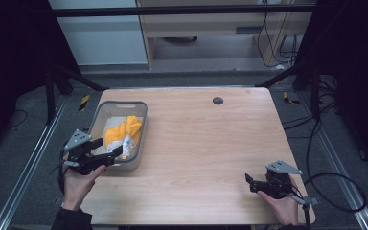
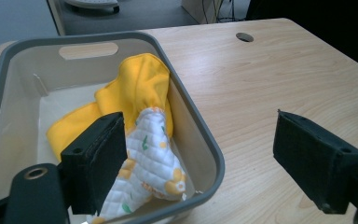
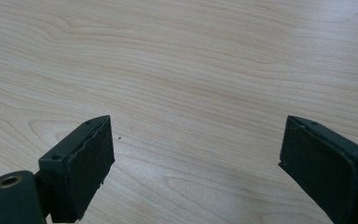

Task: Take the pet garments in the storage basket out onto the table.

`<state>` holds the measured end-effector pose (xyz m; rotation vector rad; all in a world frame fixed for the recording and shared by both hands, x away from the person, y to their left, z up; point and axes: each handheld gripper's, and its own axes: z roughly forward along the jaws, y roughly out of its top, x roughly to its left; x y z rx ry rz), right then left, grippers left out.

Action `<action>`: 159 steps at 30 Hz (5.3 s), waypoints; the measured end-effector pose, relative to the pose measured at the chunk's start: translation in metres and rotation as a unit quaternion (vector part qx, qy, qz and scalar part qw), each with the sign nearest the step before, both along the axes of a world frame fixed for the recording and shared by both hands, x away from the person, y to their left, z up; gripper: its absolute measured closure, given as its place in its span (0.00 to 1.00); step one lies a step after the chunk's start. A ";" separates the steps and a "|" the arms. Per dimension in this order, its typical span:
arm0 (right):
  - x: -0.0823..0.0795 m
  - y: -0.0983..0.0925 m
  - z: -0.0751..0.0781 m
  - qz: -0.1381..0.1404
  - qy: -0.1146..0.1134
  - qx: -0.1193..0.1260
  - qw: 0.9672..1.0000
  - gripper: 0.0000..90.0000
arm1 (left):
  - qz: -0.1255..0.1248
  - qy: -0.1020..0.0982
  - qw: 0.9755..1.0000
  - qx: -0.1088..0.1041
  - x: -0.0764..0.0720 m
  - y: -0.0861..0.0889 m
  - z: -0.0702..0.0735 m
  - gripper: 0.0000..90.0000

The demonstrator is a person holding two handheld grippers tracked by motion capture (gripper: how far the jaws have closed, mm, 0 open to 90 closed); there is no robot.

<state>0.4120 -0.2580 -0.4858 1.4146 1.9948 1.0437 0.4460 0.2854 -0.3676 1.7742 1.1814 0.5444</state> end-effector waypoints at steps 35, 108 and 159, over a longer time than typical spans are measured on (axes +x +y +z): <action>0.000 -0.001 0.000 0.001 0.000 0.002 1.000 0.13 | 0.005 0.051 0.997 0.049 0.063 -0.015 0.003 0.18; 0.002 0.000 -0.004 0.020 0.010 -0.009 1.000 0.16 | -0.001 0.220 0.962 0.160 0.104 -0.034 -0.045 0.60; 0.002 0.002 -0.004 0.025 0.016 -0.012 0.999 0.16 | 0.021 0.198 0.966 0.162 0.091 -0.020 -0.009 0.91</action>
